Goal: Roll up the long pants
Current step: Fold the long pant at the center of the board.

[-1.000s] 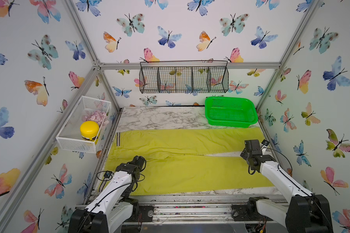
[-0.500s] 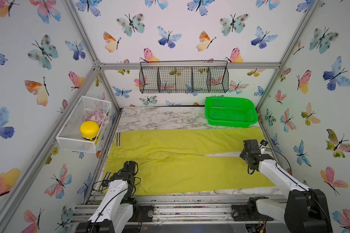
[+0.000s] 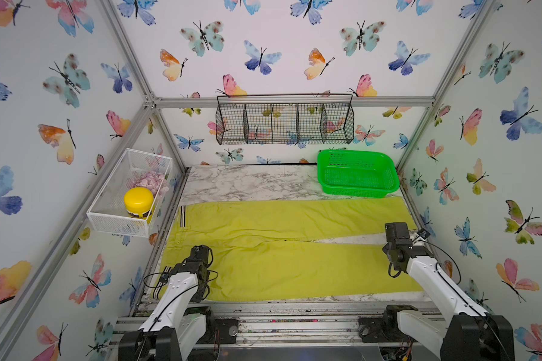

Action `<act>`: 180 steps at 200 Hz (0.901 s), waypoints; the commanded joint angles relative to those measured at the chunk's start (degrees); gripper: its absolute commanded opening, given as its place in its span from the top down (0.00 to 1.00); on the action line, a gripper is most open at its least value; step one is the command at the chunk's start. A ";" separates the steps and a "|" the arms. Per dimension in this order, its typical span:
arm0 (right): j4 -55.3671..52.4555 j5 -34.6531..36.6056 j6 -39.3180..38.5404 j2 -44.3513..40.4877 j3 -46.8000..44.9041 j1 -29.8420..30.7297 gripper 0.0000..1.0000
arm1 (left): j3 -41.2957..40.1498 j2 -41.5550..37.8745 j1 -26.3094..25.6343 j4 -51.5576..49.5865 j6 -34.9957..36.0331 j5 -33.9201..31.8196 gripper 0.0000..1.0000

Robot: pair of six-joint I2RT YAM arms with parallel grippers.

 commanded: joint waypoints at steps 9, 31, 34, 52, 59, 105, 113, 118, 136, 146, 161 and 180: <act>-4.52 -0.52 1.39 1.98 0.46 -8.74 0.35 | 0.65 5.21 0.31 5.75 3.78 5.89 0.68; -2.67 -1.47 -1.71 4.26 1.43 -17.59 0.34 | 1.92 8.68 0.45 7.23 5.31 7.07 0.68; -2.50 -1.42 -2.06 4.45 1.70 -18.64 0.33 | 2.06 9.02 0.40 7.46 5.50 7.14 0.68; -2.80 0.26 -2.84 5.89 3.24 -21.97 0.33 | 2.62 11.33 0.48 8.46 6.46 7.82 0.68; -2.98 0.99 -2.53 6.24 3.37 -22.24 0.33 | 2.64 12.02 0.40 8.89 6.75 8.11 0.68; -1.79 -0.50 -2.00 6.78 1.97 -24.63 0.34 | 3.33 14.77 0.99 9.82 8.35 8.67 0.69; -1.54 -1.32 -1.54 7.88 1.88 -24.94 0.34 | 3.48 14.87 1.28 9.82 8.67 8.87 0.69; -1.43 -1.73 -1.03 8.68 1.73 -25.14 0.34 | 3.54 14.78 1.35 9.82 8.87 8.99 0.69; 0.91 -3.96 0.35 11.21 0.43 -25.39 0.34 | 3.61 14.46 1.53 9.90 9.22 9.09 0.69; 2.80 -5.83 1.08 12.30 -0.90 -25.53 0.34 | 3.68 14.12 1.62 9.91 9.24 8.99 0.69; 6.75 -10.74 1.45 13.28 -3.27 -25.53 0.37 | 3.53 13.76 1.71 9.91 9.52 8.86 0.68; 9.41 -13.34 2.14 13.22 -4.27 -25.65 0.40 | 3.30 13.69 1.90 9.91 9.53 8.90 0.68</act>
